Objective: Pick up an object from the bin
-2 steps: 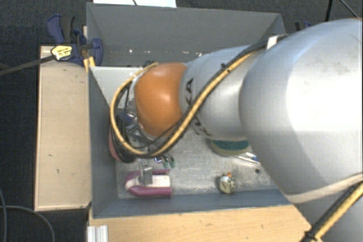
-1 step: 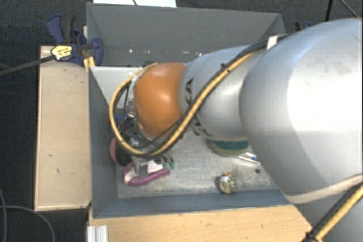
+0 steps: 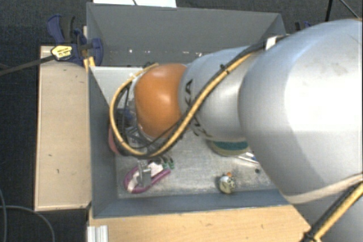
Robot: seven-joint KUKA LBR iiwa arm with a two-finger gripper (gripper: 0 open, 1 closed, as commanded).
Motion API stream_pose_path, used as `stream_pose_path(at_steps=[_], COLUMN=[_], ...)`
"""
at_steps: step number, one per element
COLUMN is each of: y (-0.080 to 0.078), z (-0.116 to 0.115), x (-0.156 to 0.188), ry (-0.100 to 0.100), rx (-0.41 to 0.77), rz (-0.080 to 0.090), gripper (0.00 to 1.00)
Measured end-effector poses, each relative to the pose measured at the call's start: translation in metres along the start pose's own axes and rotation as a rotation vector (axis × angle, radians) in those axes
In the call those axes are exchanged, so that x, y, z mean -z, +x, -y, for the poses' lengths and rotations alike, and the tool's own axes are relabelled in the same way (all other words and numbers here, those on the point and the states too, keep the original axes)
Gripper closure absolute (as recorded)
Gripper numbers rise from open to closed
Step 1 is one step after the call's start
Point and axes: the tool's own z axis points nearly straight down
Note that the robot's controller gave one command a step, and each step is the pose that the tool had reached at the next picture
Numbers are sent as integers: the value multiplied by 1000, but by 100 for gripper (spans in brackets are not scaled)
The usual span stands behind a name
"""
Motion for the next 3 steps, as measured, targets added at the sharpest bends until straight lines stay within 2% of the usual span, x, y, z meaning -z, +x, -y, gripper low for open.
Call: stream_pose_path(at_steps=[1, 2, 3], y=[30, 31, 31], z=[24, 24, 30], x=[-12, -11, 148], ry=[-9, -10, -8], rx=[325, 320, 448], rz=[14, 10, 22], gripper=[0, 100, 100])
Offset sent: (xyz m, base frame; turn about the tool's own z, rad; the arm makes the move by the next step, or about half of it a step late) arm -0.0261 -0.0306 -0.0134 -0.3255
